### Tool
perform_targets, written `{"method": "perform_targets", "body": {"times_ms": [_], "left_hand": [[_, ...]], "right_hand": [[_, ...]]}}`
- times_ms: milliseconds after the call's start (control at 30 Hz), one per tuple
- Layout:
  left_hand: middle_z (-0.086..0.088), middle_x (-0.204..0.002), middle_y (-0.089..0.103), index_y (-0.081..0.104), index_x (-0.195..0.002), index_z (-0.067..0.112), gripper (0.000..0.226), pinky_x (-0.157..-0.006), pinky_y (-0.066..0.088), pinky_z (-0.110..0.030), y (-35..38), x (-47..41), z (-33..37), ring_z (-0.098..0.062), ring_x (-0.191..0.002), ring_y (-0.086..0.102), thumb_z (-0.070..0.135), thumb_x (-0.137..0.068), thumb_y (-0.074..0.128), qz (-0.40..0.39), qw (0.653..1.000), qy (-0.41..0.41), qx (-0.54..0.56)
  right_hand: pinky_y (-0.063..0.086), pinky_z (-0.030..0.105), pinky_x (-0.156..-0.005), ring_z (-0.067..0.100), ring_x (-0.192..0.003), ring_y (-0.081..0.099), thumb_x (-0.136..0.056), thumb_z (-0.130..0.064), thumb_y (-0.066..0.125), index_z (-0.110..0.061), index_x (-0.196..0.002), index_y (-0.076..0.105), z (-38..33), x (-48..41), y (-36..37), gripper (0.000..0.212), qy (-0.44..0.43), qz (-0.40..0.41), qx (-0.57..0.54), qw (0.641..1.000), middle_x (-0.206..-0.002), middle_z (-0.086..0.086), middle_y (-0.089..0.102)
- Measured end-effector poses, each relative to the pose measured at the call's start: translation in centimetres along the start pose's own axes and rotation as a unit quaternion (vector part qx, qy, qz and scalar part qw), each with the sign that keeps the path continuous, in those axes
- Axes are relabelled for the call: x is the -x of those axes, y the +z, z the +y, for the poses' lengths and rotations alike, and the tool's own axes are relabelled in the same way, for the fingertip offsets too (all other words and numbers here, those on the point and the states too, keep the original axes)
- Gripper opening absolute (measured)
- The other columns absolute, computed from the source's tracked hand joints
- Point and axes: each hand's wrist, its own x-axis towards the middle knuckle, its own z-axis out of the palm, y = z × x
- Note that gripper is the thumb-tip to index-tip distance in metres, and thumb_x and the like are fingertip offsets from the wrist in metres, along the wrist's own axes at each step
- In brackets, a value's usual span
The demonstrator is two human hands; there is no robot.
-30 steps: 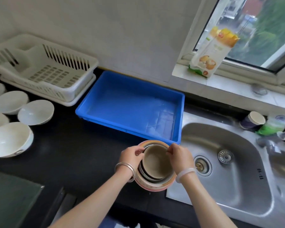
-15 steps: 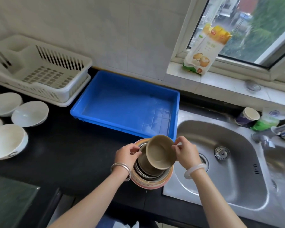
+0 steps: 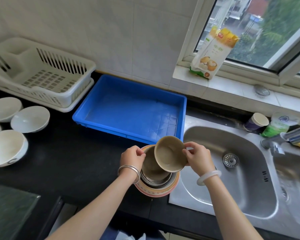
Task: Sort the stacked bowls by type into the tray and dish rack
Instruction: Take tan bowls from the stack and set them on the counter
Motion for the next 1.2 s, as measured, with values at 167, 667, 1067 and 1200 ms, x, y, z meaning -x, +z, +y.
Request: {"method": "perform_targets", "body": {"times_ms": [167,667,1067,1200], "left_hand": [[0.003,-0.075,0.064,0.059,-0.074,0.019,0.01,-0.063,0.051,-0.024,-2.0,-0.8,-0.1,-0.013,-0.072,0.062,0.017,-0.084,0.063,0.004,0.998,-0.018,0.057],[-0.013,-0.081,0.067,0.06,-0.07,0.013,0.014,-0.061,0.055,-0.027,-16.6,-3.1,-11.7,-0.019,-0.07,0.065,0.006,-0.082,0.065,0.192,0.932,-0.179,0.248],[-0.014,-0.084,0.062,0.062,-0.078,0.005,0.004,-0.075,0.057,-0.038,-21.3,-3.5,-22.1,-0.026,-0.074,0.062,0.004,-0.082,0.065,0.279,0.854,-0.297,0.323],[-0.014,-0.083,0.061,0.06,-0.079,0.003,0.005,-0.072,0.056,-0.036,-21.6,-4.0,-23.5,-0.028,-0.075,0.061,0.002,-0.082,0.063,0.283,0.841,-0.311,0.341]], "right_hand": [[0.059,0.024,-0.052,0.016,-0.057,0.068,-0.087,-0.008,0.058,-0.01,-0.092,0.068,-2.5,-0.2,-0.3,0.011,-0.016,0.009,-0.029,0.999,-0.073,0.007,0.069],[0.053,0.018,-0.042,0.009,-0.046,0.064,-0.086,-0.009,0.057,-0.012,-0.088,0.061,-14.5,-4.4,13.5,0.005,-0.071,-0.116,-0.064,0.989,-0.085,0.011,0.066],[0.06,0.039,-0.074,0.018,-0.058,0.065,-0.092,-0.011,0.045,-0.011,-0.114,0.059,-22.3,-5.4,29.9,0.026,-0.037,-0.199,-0.027,0.979,-0.096,0.009,0.062],[0.059,0.041,-0.078,0.02,-0.06,0.063,-0.091,-0.007,0.045,-0.01,-0.116,0.058,-23.0,-5.7,32.3,0.028,0.002,-0.209,-0.016,0.978,-0.093,0.007,0.056]]}}
